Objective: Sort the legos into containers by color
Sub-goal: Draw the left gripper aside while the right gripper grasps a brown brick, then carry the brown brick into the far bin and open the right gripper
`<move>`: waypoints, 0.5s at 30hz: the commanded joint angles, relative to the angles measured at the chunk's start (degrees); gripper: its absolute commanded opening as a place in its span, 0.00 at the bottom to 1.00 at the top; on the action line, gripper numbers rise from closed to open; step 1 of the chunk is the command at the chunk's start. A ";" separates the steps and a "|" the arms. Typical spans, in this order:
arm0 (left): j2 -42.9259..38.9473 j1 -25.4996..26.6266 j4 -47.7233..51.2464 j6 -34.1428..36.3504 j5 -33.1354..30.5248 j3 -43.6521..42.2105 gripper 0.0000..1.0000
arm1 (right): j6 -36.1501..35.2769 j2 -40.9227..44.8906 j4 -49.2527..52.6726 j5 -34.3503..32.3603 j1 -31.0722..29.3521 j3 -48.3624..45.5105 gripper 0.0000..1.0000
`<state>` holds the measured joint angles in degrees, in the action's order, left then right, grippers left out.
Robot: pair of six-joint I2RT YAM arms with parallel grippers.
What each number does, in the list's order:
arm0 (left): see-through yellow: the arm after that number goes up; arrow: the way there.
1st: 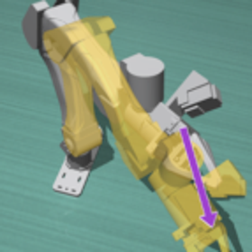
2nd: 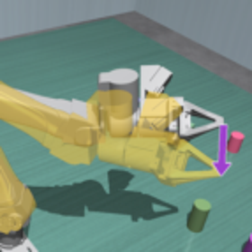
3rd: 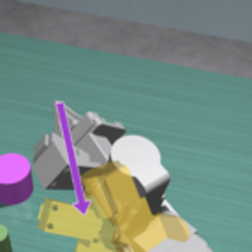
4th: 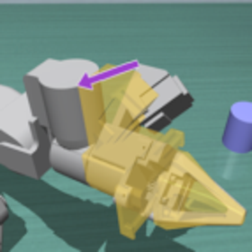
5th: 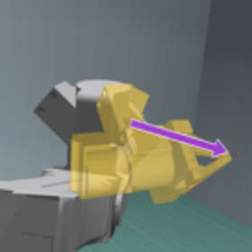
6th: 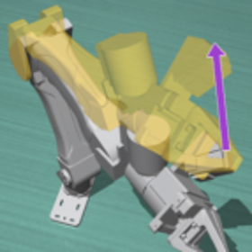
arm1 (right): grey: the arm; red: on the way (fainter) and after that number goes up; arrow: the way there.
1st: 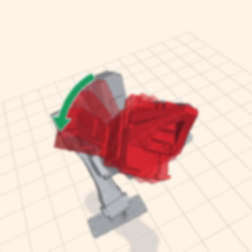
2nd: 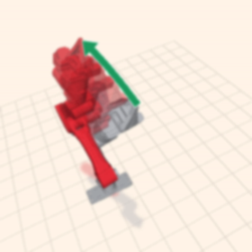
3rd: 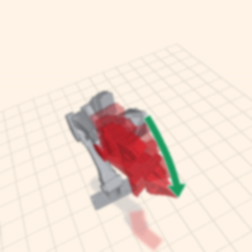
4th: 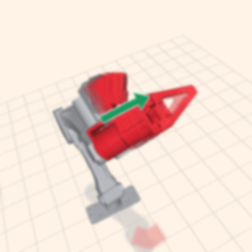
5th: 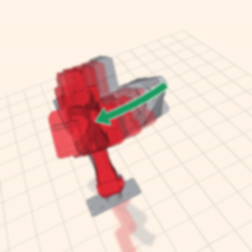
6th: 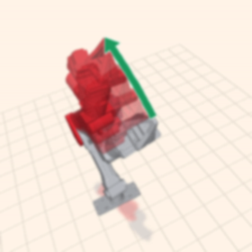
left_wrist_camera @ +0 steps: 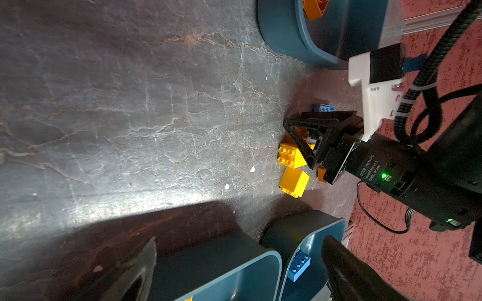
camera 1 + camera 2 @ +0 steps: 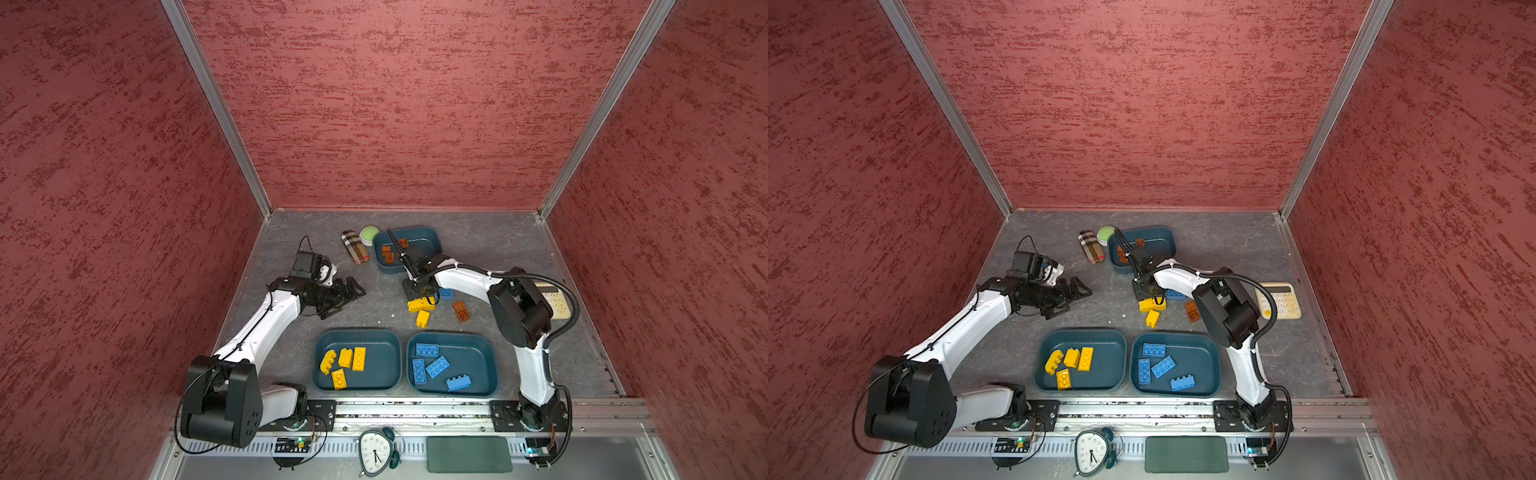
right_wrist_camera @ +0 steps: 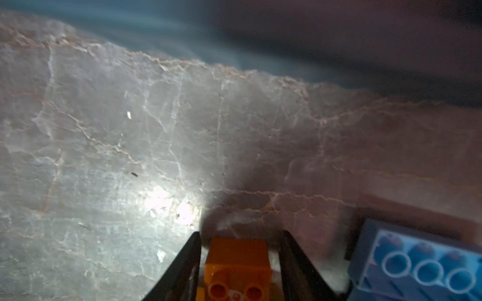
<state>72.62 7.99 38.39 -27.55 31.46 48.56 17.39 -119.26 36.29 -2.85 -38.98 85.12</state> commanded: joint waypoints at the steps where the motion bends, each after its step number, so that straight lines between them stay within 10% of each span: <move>1: -1.25 -0.43 -1.65 0.69 1.33 -0.87 0.99 | 0.54 -1.40 3.09 -2.36 -0.47 1.63 0.46; 15: -1.77 -0.78 -2.26 0.14 2.02 -0.74 0.99 | -0.80 4.69 4.83 -4.10 1.06 5.98 0.30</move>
<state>71.77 7.62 37.71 -27.57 32.58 48.42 17.08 -118.63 40.77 -5.37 -38.70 88.47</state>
